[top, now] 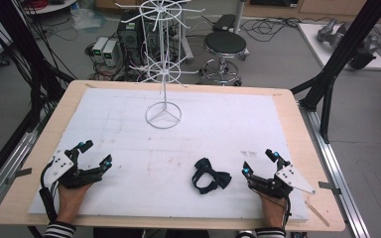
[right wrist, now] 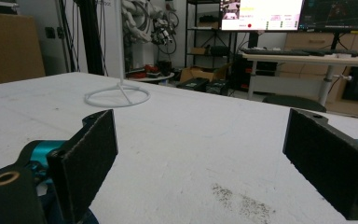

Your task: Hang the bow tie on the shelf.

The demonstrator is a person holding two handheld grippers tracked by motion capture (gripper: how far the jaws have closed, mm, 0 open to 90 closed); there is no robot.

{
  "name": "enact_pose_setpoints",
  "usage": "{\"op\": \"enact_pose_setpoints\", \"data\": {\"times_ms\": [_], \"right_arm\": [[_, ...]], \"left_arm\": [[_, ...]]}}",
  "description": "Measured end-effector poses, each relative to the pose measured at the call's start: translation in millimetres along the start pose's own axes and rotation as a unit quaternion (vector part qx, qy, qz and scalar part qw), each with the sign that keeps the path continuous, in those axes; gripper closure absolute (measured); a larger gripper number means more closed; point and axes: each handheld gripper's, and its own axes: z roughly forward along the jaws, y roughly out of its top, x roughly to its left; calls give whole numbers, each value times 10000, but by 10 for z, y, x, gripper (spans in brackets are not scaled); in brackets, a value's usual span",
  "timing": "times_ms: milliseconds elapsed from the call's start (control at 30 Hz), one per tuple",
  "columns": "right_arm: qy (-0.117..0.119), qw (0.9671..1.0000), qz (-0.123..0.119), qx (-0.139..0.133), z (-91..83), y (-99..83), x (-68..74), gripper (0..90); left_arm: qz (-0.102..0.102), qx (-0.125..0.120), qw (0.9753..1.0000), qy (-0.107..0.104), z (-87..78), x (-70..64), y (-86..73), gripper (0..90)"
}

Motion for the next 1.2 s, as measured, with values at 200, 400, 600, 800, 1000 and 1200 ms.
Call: {"op": "enact_pose_setpoints", "data": {"times_ms": [200, 400, 600, 800, 1000, 1200], "right_arm": [[-33, 10000, 58, -10, -5, -1, 1, 90], [-196, 9998, 49, -13, -12, -2, 17, 90], [-311, 9995, 29, 12, 0, 2, 22, 89], [-334, 9994, -24, 45, 6, 4, 35, 89], [-346, 9993, -54, 116, 18, 11, 42, 90], [-251, 9993, -108, 260, 52, 52, 60, 90]], "left_arm": [[14, -23, 10000, 10, -2, -3, -1, 140], [13, -18, 10000, 3, 0, -3, -1, 140], [19, -24, 10000, 6, -5, -6, -2, 139], [21, -17, 10000, 0, -3, -4, -1, 140], [10, -19, 10000, -8, -3, -2, -1, 140], [13, -15, 10000, -16, -4, -2, 0, 140]]}}
